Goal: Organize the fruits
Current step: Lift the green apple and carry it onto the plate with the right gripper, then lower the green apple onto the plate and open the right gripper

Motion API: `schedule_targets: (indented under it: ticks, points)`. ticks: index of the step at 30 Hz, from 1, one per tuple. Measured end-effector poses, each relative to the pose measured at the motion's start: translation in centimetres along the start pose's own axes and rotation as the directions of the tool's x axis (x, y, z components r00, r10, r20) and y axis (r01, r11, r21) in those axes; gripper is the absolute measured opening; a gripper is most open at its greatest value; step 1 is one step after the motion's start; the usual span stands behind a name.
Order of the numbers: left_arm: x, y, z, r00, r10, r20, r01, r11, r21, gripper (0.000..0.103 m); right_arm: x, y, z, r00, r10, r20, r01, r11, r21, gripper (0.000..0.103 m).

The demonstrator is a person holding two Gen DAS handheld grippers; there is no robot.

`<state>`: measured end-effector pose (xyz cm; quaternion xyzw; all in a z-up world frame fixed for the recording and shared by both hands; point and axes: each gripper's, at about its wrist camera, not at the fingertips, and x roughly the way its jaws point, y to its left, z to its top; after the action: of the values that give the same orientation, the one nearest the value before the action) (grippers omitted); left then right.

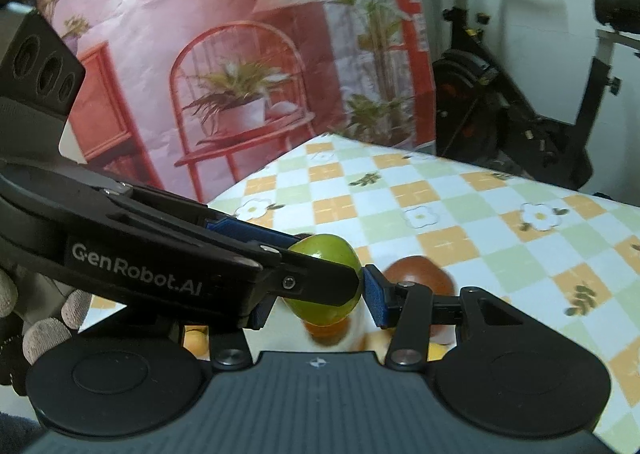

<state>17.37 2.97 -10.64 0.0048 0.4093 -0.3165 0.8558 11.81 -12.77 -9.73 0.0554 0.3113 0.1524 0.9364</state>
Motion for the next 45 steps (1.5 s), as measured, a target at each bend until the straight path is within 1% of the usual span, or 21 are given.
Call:
schedule_targets:
  ticks: [9,13,18,23,30,45]
  points:
    - [0.2,3.5,-1.7,0.998,0.033,-0.044,-0.036,0.998,-0.053,0.048,3.6,2.1,-1.2,0.995,0.056,-0.08,-0.059,0.997,-0.042,0.049]
    - [0.4,4.6,-2.1,0.997,0.057,-0.05,-0.06,0.996,-0.07,0.048,5.4,2.5,-1.4,0.99,0.081,-0.119,-0.085,0.996,-0.029,0.049]
    - [0.3,5.6,-2.3,0.995,0.083,-0.058,-0.088,0.992,-0.087,0.048,6.9,3.1,-1.4,0.985,0.09,-0.15,-0.095,0.995,-0.026,0.049]
    - [0.1,5.9,-2.5,0.993,0.112,-0.049,-0.116,0.99,-0.079,0.048,8.0,3.7,-1.3,0.981,0.106,-0.165,-0.112,0.993,-0.027,0.049]
    - [0.2,6.4,-2.6,0.989,0.137,-0.047,-0.141,0.987,-0.078,0.048,9.3,4.5,-1.4,0.978,0.094,-0.185,-0.104,0.994,-0.046,0.049]
    - [0.3,6.2,-2.4,0.985,0.168,-0.038,-0.17,0.984,-0.053,0.048,10.0,3.9,-1.3,0.98,0.072,-0.183,-0.08,0.996,-0.036,0.049]
